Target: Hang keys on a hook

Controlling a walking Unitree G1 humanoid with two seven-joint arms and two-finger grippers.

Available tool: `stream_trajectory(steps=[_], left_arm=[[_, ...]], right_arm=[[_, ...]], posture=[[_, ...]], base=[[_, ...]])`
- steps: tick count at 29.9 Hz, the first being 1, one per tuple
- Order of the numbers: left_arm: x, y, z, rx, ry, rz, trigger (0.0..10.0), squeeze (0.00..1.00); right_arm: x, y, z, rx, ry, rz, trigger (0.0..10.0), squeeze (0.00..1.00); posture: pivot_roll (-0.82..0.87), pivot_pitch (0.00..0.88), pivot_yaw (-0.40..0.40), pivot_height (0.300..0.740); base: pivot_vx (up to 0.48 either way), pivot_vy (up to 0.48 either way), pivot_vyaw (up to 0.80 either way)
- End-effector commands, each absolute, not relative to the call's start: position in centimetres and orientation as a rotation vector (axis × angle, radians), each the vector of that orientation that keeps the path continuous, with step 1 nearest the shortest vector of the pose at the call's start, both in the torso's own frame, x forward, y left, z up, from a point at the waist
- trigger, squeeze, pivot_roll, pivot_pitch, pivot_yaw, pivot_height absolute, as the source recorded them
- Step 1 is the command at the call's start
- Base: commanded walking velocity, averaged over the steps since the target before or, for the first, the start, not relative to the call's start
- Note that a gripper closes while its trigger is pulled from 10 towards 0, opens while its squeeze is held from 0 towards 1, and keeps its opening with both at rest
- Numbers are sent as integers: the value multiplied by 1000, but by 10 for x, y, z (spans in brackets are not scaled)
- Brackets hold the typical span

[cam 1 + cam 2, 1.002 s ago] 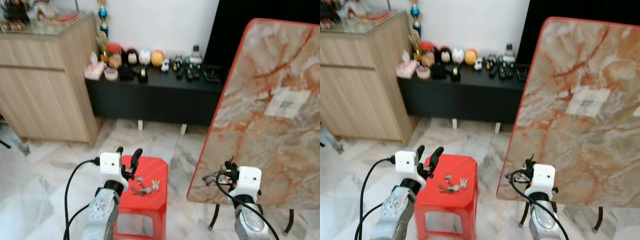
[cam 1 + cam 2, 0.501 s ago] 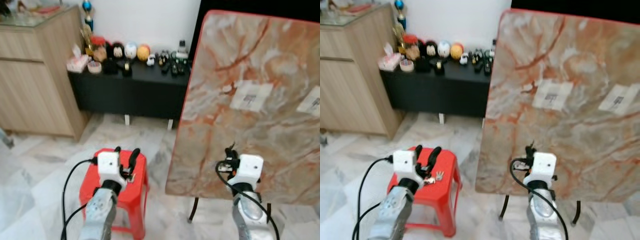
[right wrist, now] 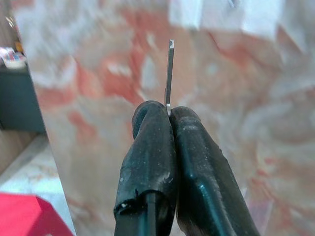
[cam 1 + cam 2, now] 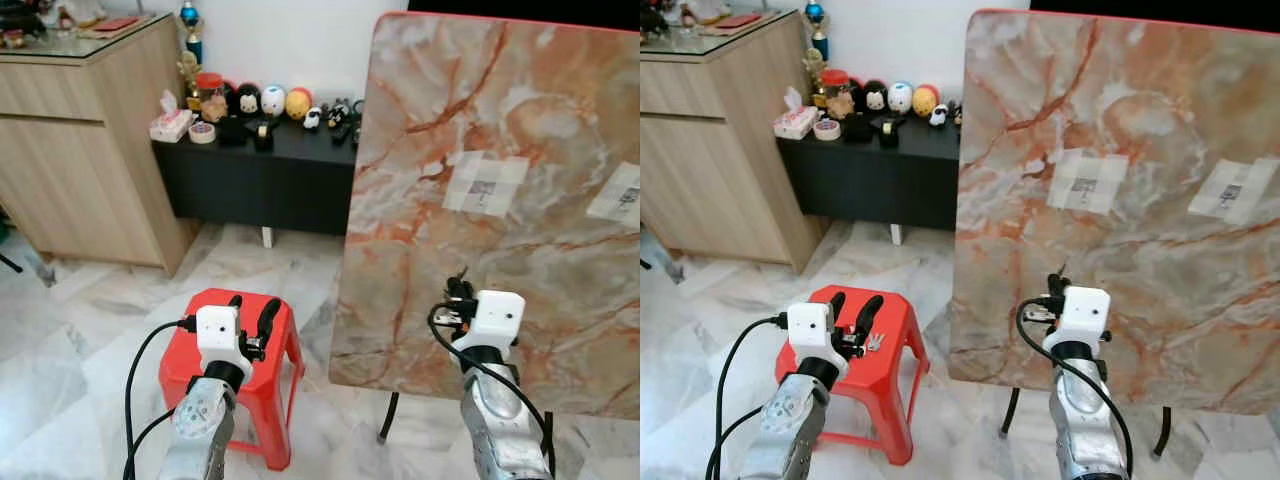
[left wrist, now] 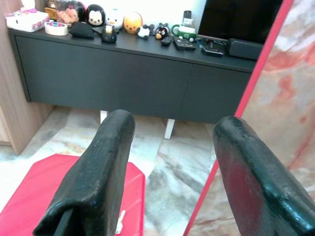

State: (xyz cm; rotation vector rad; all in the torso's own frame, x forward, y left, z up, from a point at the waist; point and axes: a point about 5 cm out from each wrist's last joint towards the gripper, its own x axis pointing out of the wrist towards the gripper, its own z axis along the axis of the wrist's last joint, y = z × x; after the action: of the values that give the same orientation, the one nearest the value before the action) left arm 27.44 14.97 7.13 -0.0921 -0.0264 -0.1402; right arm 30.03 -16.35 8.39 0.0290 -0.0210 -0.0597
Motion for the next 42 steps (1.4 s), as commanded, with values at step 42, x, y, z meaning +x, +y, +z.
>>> stream_trajectory(steps=[42], left_arm=[[276, 153, 75, -77, -34, -130, 10000, 0]], right_arm=[[374, -205, 149, -29, -81, -310, 10000, 0]], posture=[[39, 0, -63, 740]], base=[[0, 0, 0]])
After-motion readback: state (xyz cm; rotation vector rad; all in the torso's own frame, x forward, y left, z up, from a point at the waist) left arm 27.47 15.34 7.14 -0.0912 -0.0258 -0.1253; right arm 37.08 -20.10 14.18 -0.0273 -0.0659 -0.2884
